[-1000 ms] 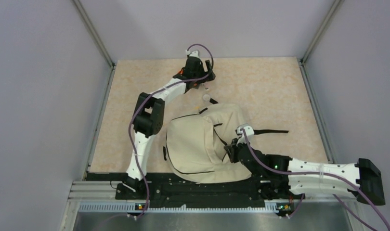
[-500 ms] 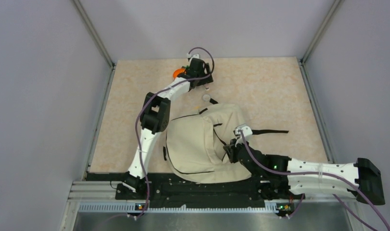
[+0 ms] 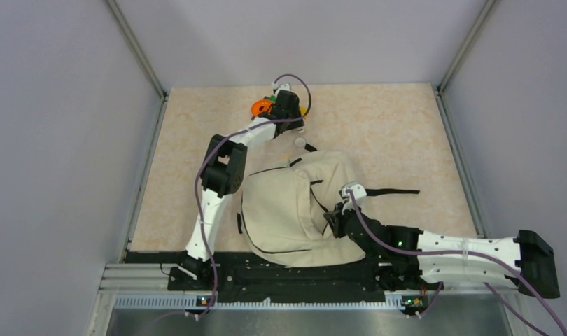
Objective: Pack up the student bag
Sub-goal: Pick up the stationery from the center of the board, then place the stationery in the student bag.
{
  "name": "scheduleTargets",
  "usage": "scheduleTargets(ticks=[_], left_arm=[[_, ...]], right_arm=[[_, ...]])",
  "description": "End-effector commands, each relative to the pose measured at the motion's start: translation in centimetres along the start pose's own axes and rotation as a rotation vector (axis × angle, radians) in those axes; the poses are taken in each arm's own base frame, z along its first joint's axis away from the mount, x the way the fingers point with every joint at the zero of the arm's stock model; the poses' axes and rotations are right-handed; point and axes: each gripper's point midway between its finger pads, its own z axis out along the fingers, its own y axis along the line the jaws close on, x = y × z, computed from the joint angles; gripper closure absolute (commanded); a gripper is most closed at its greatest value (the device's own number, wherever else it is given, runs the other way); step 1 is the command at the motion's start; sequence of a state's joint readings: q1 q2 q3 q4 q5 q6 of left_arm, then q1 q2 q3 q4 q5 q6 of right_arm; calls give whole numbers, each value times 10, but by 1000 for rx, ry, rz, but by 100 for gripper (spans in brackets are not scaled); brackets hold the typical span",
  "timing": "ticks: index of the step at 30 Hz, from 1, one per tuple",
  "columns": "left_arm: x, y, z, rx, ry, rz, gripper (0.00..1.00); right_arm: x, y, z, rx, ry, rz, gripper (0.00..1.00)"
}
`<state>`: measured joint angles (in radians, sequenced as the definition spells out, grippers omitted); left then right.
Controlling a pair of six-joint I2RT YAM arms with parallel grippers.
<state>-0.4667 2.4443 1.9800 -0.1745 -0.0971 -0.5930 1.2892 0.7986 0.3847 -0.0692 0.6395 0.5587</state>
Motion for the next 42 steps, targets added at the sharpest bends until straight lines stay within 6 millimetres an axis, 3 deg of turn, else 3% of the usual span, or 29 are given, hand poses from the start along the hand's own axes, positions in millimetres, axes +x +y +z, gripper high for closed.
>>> scheduleTargets(ticks=[1, 4, 12, 18, 22, 25, 32, 37, 42], left_arm=[[-15, 1, -27, -16, -45, 12, 63], [-26, -3, -40, 4, -93, 7, 71], [-55, -20, -86, 84, -220, 3, 78], [-92, -47, -167, 180, -369, 40, 80], [-91, -54, -236, 240, -419, 66, 80], [-65, -54, -277, 291, -382, 97, 80], [31, -38, -355, 402, -238, 162, 79], [100, -30, -385, 512, -45, 146, 79], [146, -33, -396, 581, 98, 112, 80]], right_arm=[[3, 4, -1, -21, 5, 7, 100], [2, 4, -1, -20, 3, 10, 100], [-6, 6, 0, -15, -18, -1, 100], [-23, 5, 2, 7, -81, -15, 100], [-51, 12, 6, 5, -183, -10, 100], [-67, 21, 11, -8, -231, -23, 100], [-79, 33, 20, -37, -241, -27, 100], [-84, 32, 19, -40, -248, -16, 100], [-88, 32, 17, -44, -256, -6, 100]])
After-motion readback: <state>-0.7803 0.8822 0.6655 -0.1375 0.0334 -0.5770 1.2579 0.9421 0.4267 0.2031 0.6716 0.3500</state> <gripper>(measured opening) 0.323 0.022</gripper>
